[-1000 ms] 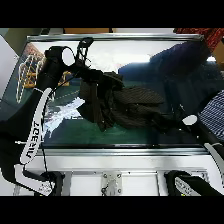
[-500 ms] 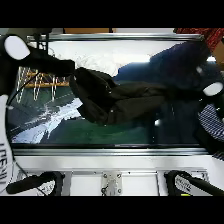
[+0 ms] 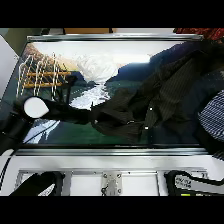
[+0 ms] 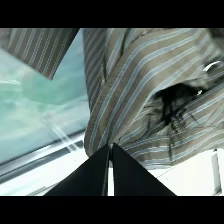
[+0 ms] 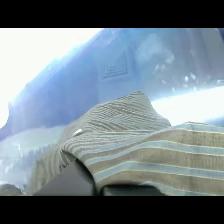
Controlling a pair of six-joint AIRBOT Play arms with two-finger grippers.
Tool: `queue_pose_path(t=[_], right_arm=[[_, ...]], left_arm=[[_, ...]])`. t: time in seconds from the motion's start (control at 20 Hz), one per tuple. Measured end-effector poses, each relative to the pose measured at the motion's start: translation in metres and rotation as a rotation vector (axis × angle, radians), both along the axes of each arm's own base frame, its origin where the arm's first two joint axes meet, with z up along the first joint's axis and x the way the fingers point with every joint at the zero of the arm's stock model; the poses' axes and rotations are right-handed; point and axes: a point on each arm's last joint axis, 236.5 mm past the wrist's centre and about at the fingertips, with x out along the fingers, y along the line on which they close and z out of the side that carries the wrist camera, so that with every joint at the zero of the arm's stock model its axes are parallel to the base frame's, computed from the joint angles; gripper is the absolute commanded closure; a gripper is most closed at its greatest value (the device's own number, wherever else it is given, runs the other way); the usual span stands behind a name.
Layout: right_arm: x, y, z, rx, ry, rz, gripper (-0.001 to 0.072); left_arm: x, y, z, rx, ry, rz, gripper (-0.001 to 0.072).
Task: Fold the clothes and pants, and hang the long-sleeved shirts on hangers.
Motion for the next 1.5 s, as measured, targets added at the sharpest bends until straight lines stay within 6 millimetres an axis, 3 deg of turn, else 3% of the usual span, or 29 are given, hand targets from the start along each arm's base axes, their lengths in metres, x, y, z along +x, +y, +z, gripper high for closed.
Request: queue_pose_path(t=[0.05, 0.1, 0.25, 0.4, 0.55, 0.7, 0.85, 0.95, 1.05, 1.35, 1.4, 1.45, 1.5], right_arm=[[0.005, 0.001, -0.003, 0.001, 0.003, 0.003, 0.0116], [0.009, 0.003, -0.006, 0.004, 0.007, 0.008, 0.0055], [0.013, 0.009, -0.005, 0.011, 0.002, 0.036, 0.0055], [0.001, 0.008, 0.019, -0.007, -0.04, 0.038, 0.0056], [-0.025, 0.005, 0.045, -0.055, -0.074, 0.023, 0.0056], [-0.056, 0.005, 0.055, -0.093, -0.083, 0.012, 0.0056], [-0.082, 0.008, 0.047, -0.112, -0.062, 0.013, 0.0056], [-0.095, 0.011, 0.034, -0.11, -0.036, 0.013, 0.0056], [-0.104, 0.013, 0.019, -0.107, -0.007, 0.014, 0.0056], [-0.125, 0.018, -0.019, -0.092, 0.067, 0.019, 0.0056], [-0.128, 0.019, -0.025, -0.088, 0.078, 0.02, 0.0056], [-0.131, 0.019, -0.031, -0.087, 0.091, 0.023, 0.0056], [-0.135, 0.02, -0.038, -0.084, 0.105, 0.025, 0.0056]], left_arm=[[0.0, -0.006, -0.01, -0.008, -0.004, 0.002, 0.0024], [0.003, -0.011, -0.017, -0.013, -0.012, 0.004, 0.0048], [0.027, -0.026, -0.022, -0.01, -0.089, -0.051, 0.0048], [0.038, -0.048, -0.02, 0.017, -0.153, -0.193, 0.0049], [0.021, -0.08, -0.038, 0.114, -0.204, -0.443, 0.0049], [-0.008, -0.101, -0.069, 0.281, -0.285, -0.755, 0.0048], [-0.037, -0.115, -0.102, 0.402, -0.338, -1.025, 0.0048], [-0.042, -0.122, -0.118, 0.45, -0.364, -1.12, 0.0048], [-0.038, -0.13, -0.128, 0.468, -0.38, -1.156, 0.0049], [0.001, -0.134, -0.149, 0.499, -0.365, -1.101, 0.0051], [0.005, -0.135, -0.152, 0.495, -0.354, -1.084, 0.0202], [0.008, -0.136, -0.154, 0.487, -0.347, -1.069, 0.0473], [0.009, -0.138, -0.155, 0.478, -0.342, -1.059, 0.0668]])
